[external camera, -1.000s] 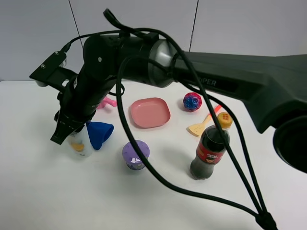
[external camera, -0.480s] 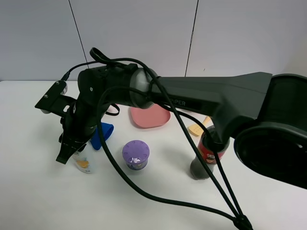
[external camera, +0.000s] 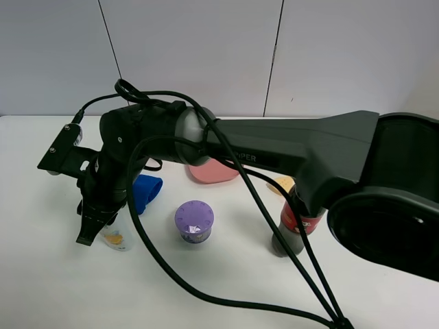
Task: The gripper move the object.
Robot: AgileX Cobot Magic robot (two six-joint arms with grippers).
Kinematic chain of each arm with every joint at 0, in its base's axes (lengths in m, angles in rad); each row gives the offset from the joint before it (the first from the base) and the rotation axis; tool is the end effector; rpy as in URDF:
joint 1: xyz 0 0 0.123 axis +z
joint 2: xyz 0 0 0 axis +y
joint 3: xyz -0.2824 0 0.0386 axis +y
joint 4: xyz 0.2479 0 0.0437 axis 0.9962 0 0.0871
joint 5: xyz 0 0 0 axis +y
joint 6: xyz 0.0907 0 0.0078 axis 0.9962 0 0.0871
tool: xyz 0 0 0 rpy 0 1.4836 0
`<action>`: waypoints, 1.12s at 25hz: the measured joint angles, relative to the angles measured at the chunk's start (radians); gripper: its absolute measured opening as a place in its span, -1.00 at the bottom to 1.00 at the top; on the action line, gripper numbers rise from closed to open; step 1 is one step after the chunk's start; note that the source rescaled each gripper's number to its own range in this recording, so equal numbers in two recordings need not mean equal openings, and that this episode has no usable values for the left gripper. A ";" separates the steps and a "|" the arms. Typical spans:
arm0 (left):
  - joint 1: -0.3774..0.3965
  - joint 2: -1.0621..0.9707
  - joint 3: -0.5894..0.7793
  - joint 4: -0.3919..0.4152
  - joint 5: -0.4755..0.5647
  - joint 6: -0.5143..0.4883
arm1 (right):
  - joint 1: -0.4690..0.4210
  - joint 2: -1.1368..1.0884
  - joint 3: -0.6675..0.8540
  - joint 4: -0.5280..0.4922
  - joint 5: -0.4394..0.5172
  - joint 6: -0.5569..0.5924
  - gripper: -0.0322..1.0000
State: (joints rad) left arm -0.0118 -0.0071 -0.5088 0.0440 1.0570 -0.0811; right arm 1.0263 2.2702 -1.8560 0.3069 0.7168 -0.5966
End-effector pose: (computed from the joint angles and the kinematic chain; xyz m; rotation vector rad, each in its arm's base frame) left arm -0.0068 0.0036 0.2799 -0.0725 2.0226 -0.0063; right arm 0.2448 0.4392 0.1784 -1.7478 1.9828 0.4937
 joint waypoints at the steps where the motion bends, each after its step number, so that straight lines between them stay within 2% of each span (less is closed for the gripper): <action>1: 0.000 0.000 0.000 0.000 0.000 0.000 | 0.000 0.000 -0.002 -0.001 0.000 0.000 -0.94; 2: 0.000 0.000 0.000 0.000 0.000 0.000 | 0.000 0.000 -0.002 -0.001 0.000 0.000 -0.90; 3: 0.000 0.000 0.000 0.000 0.000 0.000 | 0.000 0.000 -0.002 -0.001 0.000 0.000 -0.73; 4: 0.000 0.000 0.000 0.000 0.000 0.000 | 0.000 0.000 -0.002 -0.001 0.000 0.000 -0.48; 6: 0.000 0.000 0.000 0.000 0.000 0.000 | 0.000 0.000 -0.002 -0.001 0.000 0.000 0.23; 7: 0.000 0.000 0.000 0.000 0.000 0.000 | 0.000 0.000 -0.002 -0.001 0.000 0.005 0.50; 9: 0.000 0.000 0.000 0.000 0.000 0.000 | 0.000 -0.004 -0.002 -0.001 0.000 0.028 0.76; 12: 0.000 0.000 0.000 0.000 0.000 0.001 | 0.000 -0.048 -0.001 -0.002 0.002 0.051 0.88; 15: 0.000 0.000 0.000 0.000 0.000 0.001 | 0.000 -0.153 -0.001 -0.013 0.002 0.083 0.91; 17: 0.000 0.000 0.000 0.000 0.000 0.001 | 0.000 -0.250 -0.001 -0.056 0.001 0.143 0.91; 22: 0.000 0.000 0.000 0.000 0.000 0.001 | -0.050 -0.479 -0.002 -0.307 0.016 0.406 0.91; 24: 0.000 0.000 0.000 0.000 0.000 0.001 | -0.096 -0.574 -0.002 -0.426 0.057 0.500 0.91; 28: 0.000 0.000 0.000 0.000 0.000 0.001 | -0.171 -0.749 -0.002 -0.650 0.159 0.608 0.91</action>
State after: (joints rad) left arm -0.0118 -0.0071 -0.5088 0.0440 1.0570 -0.0802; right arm 0.8552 1.5209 -1.8580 -0.3431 0.8754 0.0111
